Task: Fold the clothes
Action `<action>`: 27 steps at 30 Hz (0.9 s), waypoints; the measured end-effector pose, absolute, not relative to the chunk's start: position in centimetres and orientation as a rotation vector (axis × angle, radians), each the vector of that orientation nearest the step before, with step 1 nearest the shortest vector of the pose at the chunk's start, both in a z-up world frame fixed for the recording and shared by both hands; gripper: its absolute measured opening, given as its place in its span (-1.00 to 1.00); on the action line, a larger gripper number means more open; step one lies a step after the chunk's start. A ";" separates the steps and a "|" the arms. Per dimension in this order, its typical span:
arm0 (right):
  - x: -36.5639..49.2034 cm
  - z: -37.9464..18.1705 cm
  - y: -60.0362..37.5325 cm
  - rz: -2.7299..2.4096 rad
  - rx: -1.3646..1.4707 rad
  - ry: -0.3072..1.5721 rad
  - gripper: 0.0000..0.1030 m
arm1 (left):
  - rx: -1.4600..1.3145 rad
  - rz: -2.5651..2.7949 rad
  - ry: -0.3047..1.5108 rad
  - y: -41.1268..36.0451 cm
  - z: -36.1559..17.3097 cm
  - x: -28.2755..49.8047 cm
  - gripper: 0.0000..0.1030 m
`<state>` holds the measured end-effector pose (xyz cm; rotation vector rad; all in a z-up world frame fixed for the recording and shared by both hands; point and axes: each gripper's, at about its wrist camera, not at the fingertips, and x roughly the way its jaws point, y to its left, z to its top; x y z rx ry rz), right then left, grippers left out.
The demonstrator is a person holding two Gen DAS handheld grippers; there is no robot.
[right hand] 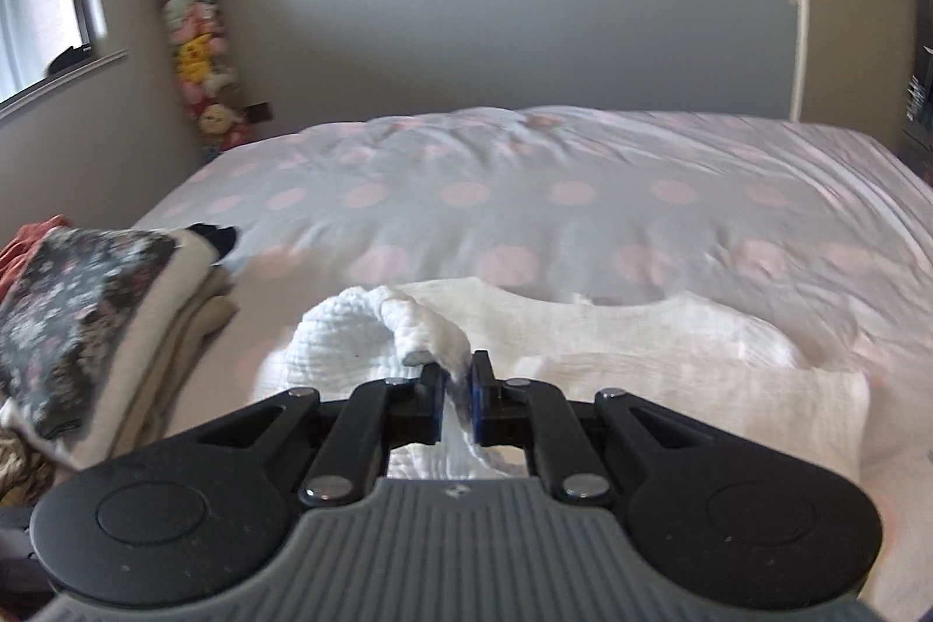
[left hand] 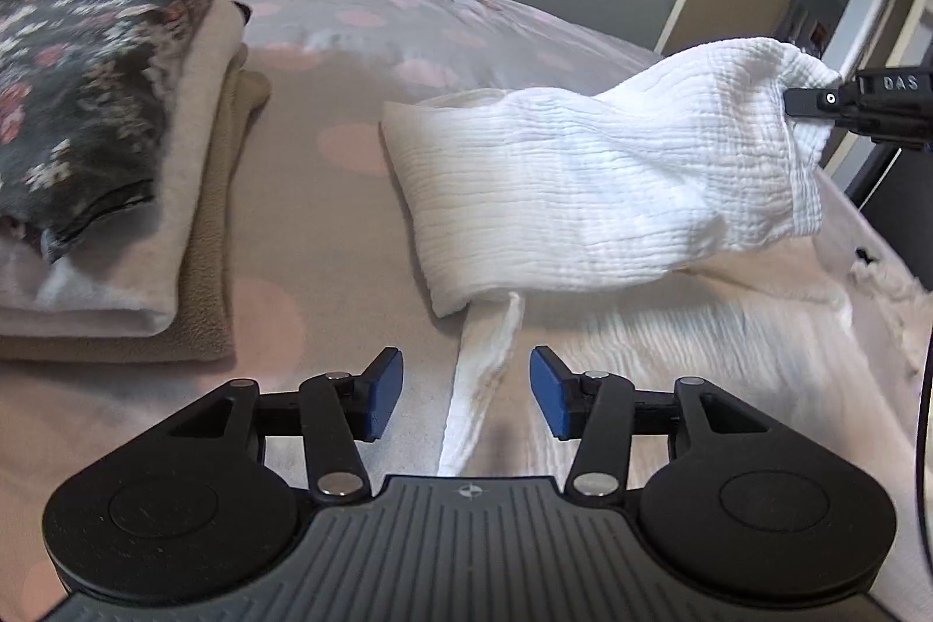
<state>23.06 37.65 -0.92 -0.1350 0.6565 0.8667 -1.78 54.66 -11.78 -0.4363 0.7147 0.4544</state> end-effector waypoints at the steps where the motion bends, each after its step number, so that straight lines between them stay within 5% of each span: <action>1: 24.0 -1.5 37.3 0.848 -0.128 0.675 -0.80 | -0.414 0.452 0.720 54.3 -11.9 -1.3 -0.07; 14: 35.0 -9.3 32.7 0.652 0.038 0.884 -0.65 | -0.154 0.515 0.760 52.5 -14.7 5.3 -0.04; 21: 37.2 -10.5 29.9 0.605 0.110 0.894 -0.30 | -0.147 0.584 0.714 53.4 -14.3 5.2 -0.85; 27: 36.8 -11.6 29.8 0.700 0.199 0.948 -0.10 | -0.153 0.672 0.723 54.5 -13.9 4.2 -0.88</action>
